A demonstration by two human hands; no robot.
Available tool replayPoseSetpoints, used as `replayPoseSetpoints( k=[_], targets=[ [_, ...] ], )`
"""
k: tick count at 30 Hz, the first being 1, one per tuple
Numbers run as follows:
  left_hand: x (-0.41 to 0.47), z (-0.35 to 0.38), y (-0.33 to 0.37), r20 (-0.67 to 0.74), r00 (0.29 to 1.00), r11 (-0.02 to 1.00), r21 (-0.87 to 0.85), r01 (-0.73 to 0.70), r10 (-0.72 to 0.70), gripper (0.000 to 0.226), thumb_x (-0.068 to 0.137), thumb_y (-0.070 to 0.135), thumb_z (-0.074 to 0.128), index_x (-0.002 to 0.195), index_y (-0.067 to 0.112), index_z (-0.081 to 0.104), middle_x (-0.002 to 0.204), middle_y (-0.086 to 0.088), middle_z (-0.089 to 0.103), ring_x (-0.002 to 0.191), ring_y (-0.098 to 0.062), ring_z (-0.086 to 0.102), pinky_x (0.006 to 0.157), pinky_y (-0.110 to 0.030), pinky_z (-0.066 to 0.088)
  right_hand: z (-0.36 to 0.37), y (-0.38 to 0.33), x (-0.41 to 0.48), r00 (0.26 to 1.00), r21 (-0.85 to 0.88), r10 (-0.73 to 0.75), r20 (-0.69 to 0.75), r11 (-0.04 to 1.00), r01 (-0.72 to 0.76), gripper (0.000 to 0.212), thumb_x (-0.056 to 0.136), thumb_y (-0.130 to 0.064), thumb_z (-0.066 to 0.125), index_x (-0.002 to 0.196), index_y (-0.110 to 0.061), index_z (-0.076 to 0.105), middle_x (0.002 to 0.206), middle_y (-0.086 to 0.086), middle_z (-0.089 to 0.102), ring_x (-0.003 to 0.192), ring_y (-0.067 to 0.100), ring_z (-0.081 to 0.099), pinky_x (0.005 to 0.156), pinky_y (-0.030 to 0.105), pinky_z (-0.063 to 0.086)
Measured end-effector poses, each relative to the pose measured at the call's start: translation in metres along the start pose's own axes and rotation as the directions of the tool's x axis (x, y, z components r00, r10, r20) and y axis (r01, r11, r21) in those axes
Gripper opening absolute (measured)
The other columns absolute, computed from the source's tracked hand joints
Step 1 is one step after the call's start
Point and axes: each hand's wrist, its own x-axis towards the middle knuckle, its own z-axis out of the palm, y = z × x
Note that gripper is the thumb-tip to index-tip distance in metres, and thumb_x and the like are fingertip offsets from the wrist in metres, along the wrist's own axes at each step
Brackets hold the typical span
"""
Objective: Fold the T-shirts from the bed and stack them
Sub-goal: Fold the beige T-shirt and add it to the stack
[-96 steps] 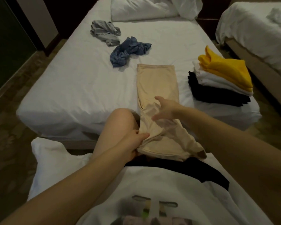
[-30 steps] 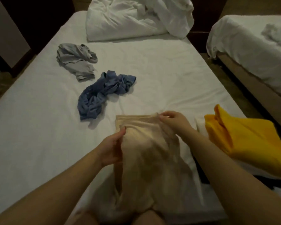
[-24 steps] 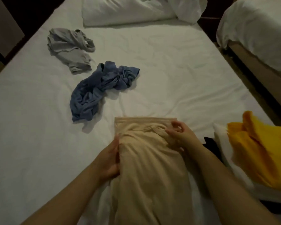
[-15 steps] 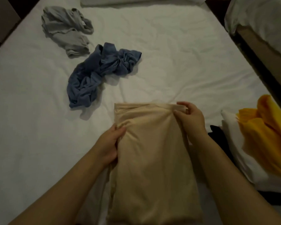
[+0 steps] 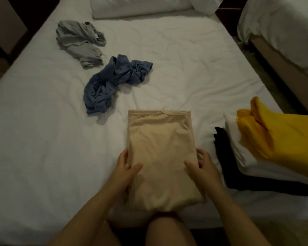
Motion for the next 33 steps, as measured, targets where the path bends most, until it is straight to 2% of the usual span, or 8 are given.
replayPoseSetpoints(
  k=[5, 9, 13, 19, 22, 26, 28, 33],
  targets=[
    [-0.049, -0.003, -0.03, 0.046, 0.999, 0.964, 0.263, -0.038, 0.027, 0.124, 0.043, 0.053, 0.065, 0.148, 0.015, 0.009, 0.149, -0.006, 0.029, 0.123, -0.013, 0.041, 0.094, -0.024, 0.038, 0.0, 0.033, -0.054, 0.996, -0.113, 0.066, 0.067, 0.992, -0.058, 0.072, 0.08, -0.03, 0.071, 0.139, -0.022, 0.032, 0.126, 0.003, 0.054, 0.109, 0.025, 0.055, 0.085, 0.031, 0.045],
    [-0.067, -0.01, -0.042, 0.019, 0.996, 0.88, 0.468, -0.084, 0.085, 0.108, 0.056, 0.051, 0.06, 0.147, 0.018, 0.014, 0.146, -0.004, 0.035, 0.129, -0.013, 0.038, 0.097, -0.017, 0.029, 0.0, 0.059, -0.079, 0.994, 0.127, 0.106, -0.041, 0.987, -0.1, 0.057, 0.081, -0.012, 0.071, 0.13, -0.023, 0.044, 0.127, 0.009, 0.056, 0.098, 0.022, 0.058, 0.089, 0.04, 0.05],
    [-0.084, -0.012, -0.05, -0.079, 0.984, 0.734, 0.676, -0.063, 0.157, 0.074, 0.082, 0.021, 0.068, 0.144, 0.024, 0.029, 0.132, -0.013, 0.054, 0.119, -0.029, 0.053, 0.092, -0.027, 0.041, 0.003, 0.06, -0.103, 0.993, 0.225, 0.075, -0.096, 0.973, -0.052, 0.057, 0.083, -0.009, 0.068, 0.133, -0.016, 0.043, 0.112, 0.009, 0.059, 0.094, 0.02, 0.056, 0.072, 0.025, 0.045],
    [-0.109, -0.013, -0.056, -0.053, 0.996, 0.929, 0.367, -0.043, 0.067, 0.074, 0.07, 0.015, 0.069, 0.136, 0.02, 0.036, 0.135, -0.014, 0.049, 0.112, -0.029, 0.056, 0.092, -0.042, 0.049, -0.001, 0.065, -0.133, 0.984, 0.119, -0.001, -0.179, 0.993, 0.022, 0.052, 0.082, -0.017, 0.068, 0.129, -0.022, 0.046, 0.09, 0.009, 0.062, 0.087, 0.025, 0.058, 0.068, 0.028, 0.039],
    [-0.128, -0.013, -0.052, -0.044, 0.999, 0.975, 0.221, 0.013, -0.003, 0.064, 0.082, -0.002, 0.063, 0.136, 0.02, 0.036, 0.104, -0.019, 0.056, 0.083, -0.026, 0.058, 0.064, -0.029, 0.054, -0.006, 0.07, -0.143, 0.985, 0.104, -0.047, -0.167, 0.992, 0.065, 0.036, 0.084, -0.017, 0.066, 0.113, -0.032, 0.051, 0.095, 0.011, 0.065, 0.088, 0.025, 0.06, 0.07, 0.03, 0.046],
    [-0.167, -0.013, -0.039, 0.016, 0.999, 0.975, 0.214, -0.053, 0.051, 0.039, 0.087, -0.001, 0.058, 0.124, 0.011, 0.053, 0.099, -0.015, 0.057, 0.08, -0.017, 0.057, 0.059, -0.01, 0.05, -0.013, 0.069, -0.157, 0.993, 0.25, -0.071, -0.095, 0.964, 0.092, 0.025, 0.085, -0.003, 0.064, 0.085, -0.028, 0.059, 0.089, 0.007, 0.066, 0.079, 0.02, 0.062, 0.062, 0.021, 0.054],
    [-0.185, -0.013, -0.037, 0.036, 0.99, 0.895, 0.423, -0.138, 0.136, 0.026, 0.087, 0.001, 0.059, 0.111, 0.01, 0.063, 0.095, -0.005, 0.061, 0.073, -0.007, 0.059, 0.059, -0.004, 0.044, -0.018, 0.071, -0.164, 0.987, 0.244, -0.134, -0.084, 0.958, 0.151, 0.027, 0.081, 0.002, 0.067, 0.081, -0.025, 0.062, 0.081, 0.003, 0.065, 0.076, 0.018, 0.061, 0.061, 0.012, 0.051],
    [-0.187, -0.012, -0.051, 0.092, 0.951, 0.585, 0.769, -0.256, 0.295, 0.053, 0.08, 0.005, 0.065, 0.129, 0.019, 0.052, 0.11, -0.01, 0.051, 0.104, -0.026, 0.054, 0.083, -0.02, 0.037, -0.026, 0.074, -0.18, 0.97, 0.06, -0.238, -0.049, 0.969, 0.24, 0.034, 0.075, 0.009, 0.068, 0.097, -0.017, 0.065, 0.089, 0.003, 0.063, 0.083, 0.015, 0.058, 0.064, 0.002, 0.043]
  ],
)
